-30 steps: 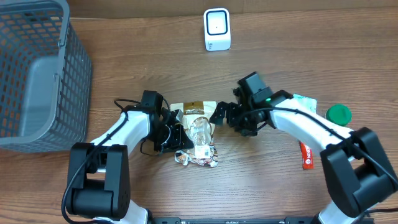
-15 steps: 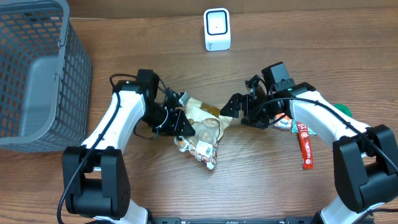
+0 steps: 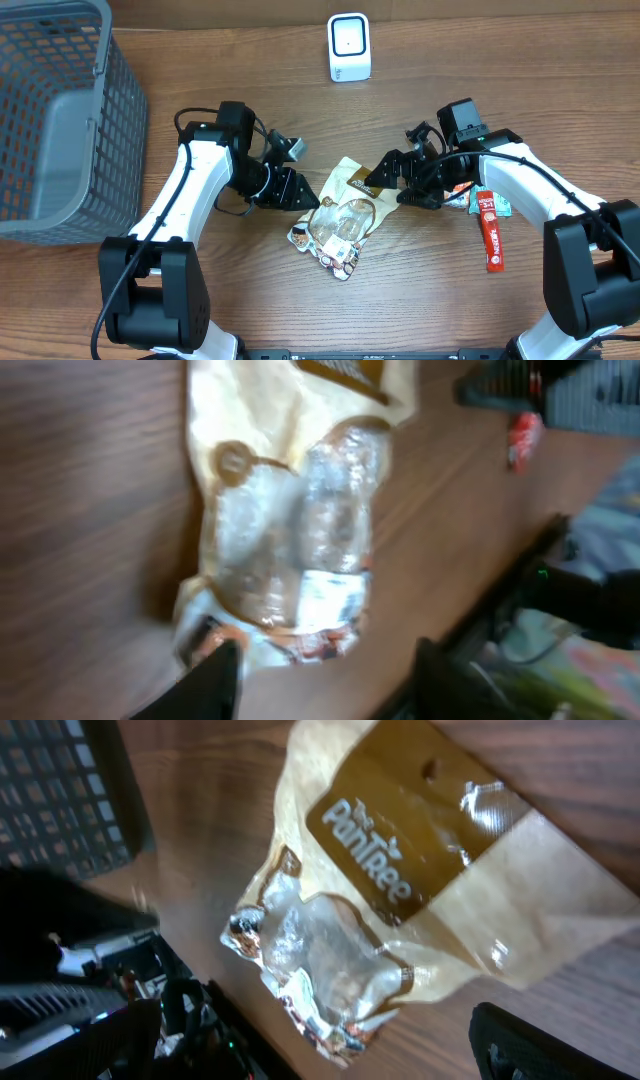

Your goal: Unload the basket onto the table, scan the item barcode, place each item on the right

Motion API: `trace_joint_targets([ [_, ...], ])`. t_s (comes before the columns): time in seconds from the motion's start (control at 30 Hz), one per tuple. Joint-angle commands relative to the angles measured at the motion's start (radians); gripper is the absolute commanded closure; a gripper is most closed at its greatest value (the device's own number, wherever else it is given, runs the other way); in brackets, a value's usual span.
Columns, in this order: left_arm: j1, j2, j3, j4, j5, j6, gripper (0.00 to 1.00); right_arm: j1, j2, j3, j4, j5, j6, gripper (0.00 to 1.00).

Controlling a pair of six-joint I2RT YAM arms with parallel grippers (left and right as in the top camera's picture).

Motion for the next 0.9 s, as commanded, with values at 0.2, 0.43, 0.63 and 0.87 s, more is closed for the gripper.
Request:
trace_joint_targets([
  [0.2, -0.021, 0.007, -0.093, 0.11, -0.092, -0.139, 0.33, 0.126, -0.025, -0.044, 0.003, 0.268, 0.179, 0.11],
  [0.43, -0.066, 0.007, -0.221, 0.21, -0.09, -0.148, 0.29, 0.219, -0.025, -0.155, 0.22, 0.368, 0.388, 0.28],
  [0.63, -0.072, 0.007, -0.298, 0.323, -0.092, -0.196, 0.25, 0.261, -0.025, -0.233, 0.384, 0.38, 0.48, 0.48],
  [0.87, -0.074, 0.008, -0.36, 0.394, -0.08, -0.23, 0.25, 0.287, -0.024, -0.235, 0.386, 0.381, 0.48, 0.49],
])
